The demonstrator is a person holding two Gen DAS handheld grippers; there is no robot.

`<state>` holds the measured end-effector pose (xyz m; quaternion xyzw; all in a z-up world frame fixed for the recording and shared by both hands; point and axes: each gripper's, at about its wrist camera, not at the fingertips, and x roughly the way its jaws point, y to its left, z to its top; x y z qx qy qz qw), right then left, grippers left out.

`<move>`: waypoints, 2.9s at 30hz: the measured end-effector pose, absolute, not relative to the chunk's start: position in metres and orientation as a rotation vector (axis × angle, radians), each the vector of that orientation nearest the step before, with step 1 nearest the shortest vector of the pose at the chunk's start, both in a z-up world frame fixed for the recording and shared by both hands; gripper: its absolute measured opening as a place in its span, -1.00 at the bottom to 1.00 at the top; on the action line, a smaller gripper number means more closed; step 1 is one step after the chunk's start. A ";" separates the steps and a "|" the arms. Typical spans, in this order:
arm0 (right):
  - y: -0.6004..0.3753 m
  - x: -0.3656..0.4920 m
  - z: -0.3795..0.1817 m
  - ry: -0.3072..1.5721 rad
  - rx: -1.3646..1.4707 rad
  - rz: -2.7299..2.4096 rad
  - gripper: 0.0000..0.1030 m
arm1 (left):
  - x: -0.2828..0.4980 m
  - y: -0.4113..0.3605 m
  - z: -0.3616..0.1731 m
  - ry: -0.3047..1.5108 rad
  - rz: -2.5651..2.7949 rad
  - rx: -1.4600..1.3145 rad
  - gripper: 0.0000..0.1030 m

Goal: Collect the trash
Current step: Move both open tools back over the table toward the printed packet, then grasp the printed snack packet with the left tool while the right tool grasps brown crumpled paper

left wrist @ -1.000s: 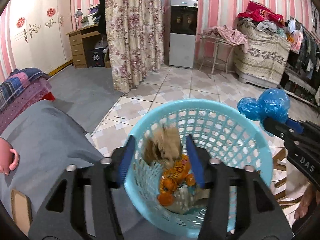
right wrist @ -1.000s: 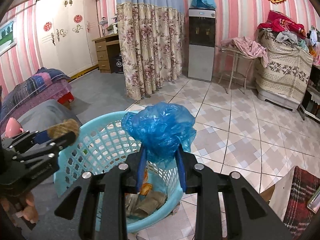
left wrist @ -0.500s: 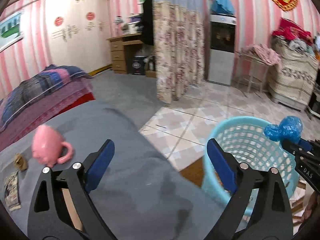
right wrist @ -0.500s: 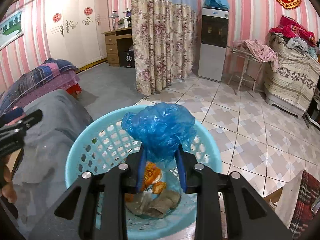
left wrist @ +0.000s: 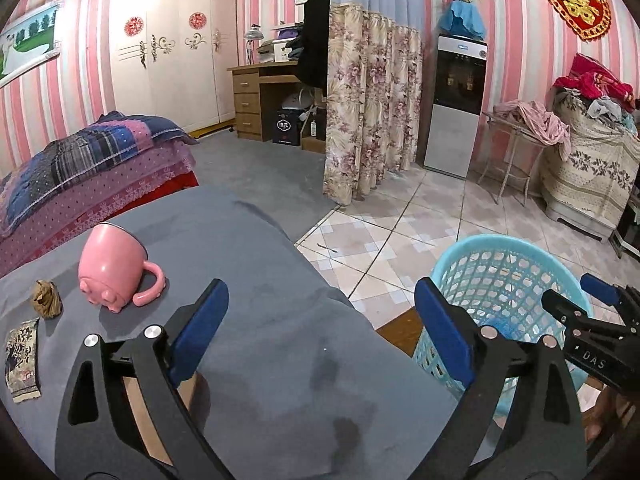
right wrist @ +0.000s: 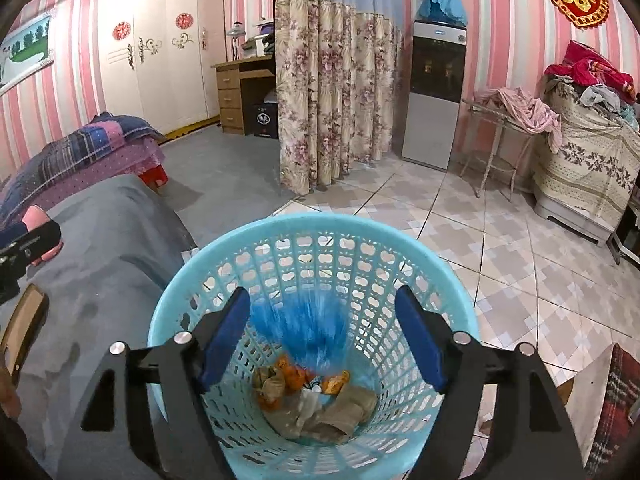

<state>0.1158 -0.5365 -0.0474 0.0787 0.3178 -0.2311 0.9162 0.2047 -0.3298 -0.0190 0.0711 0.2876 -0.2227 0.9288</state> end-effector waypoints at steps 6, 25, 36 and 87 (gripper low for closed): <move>-0.534 0.118 -0.047 0.666 0.149 -0.476 0.73 | 0.203 -0.330 -0.021 0.596 -0.464 0.144 0.77; -0.474 0.122 -0.026 0.596 0.100 -0.345 0.75 | 0.182 -0.240 0.000 0.568 -0.357 0.090 0.89; -0.379 0.138 -0.026 0.589 -0.023 -0.148 0.75 | 0.166 -0.126 -0.012 0.603 -0.181 0.061 0.89; -0.143 0.298 -0.043 0.729 -0.089 0.234 0.75 | 0.260 0.123 -0.033 0.671 0.202 0.030 -0.95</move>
